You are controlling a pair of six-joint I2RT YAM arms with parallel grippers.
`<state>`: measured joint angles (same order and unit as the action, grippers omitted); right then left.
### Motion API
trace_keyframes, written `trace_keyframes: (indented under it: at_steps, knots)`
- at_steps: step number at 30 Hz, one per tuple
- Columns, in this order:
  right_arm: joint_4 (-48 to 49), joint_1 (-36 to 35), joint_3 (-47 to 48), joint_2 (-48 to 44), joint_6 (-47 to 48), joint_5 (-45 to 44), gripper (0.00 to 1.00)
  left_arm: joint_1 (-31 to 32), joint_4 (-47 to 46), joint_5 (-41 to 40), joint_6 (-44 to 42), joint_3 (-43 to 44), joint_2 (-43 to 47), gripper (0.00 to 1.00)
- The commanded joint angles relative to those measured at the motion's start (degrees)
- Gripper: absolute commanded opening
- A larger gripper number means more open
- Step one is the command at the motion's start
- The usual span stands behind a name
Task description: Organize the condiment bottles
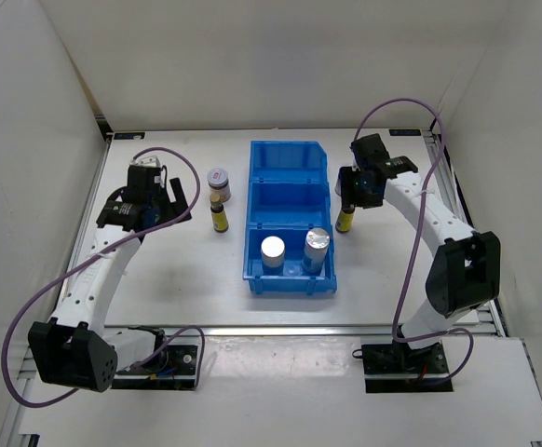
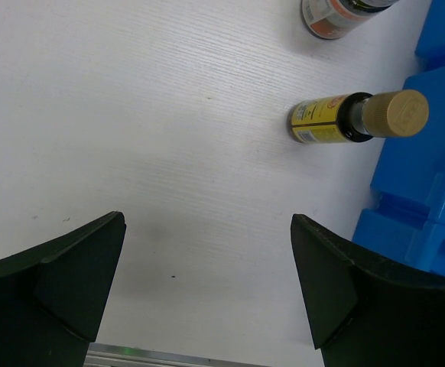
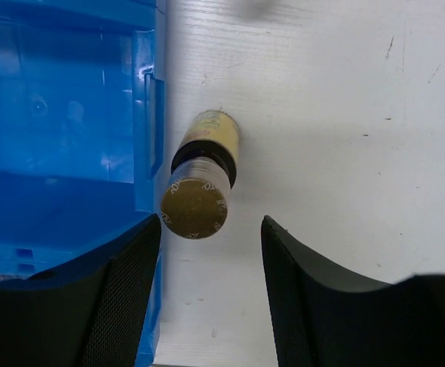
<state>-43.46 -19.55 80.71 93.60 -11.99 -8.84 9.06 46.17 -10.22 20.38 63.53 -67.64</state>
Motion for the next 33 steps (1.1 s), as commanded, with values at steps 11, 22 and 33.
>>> trace_keyframes:
  at_steps: [11, 22, 33]
  knots:
    - [1.54, 0.22, 5.69, 4.92, 0.82, -0.12, 0.56, -0.27, -1.0, 1.25, -0.34, -0.6, 1.89, 1.0]
    - [1.54, 0.22, 5.69, 4.92, 0.83, -0.65, 0.23, -0.27, -1.0, 1.25, -0.87, -0.6, 1.37, 1.0]
    - [-8.82, -4.51, 20.53, 1.84, 1.88, -4.17, 0.0, -0.27, -1.52, 1.78, -0.87, -0.6, 1.37, 1.0]
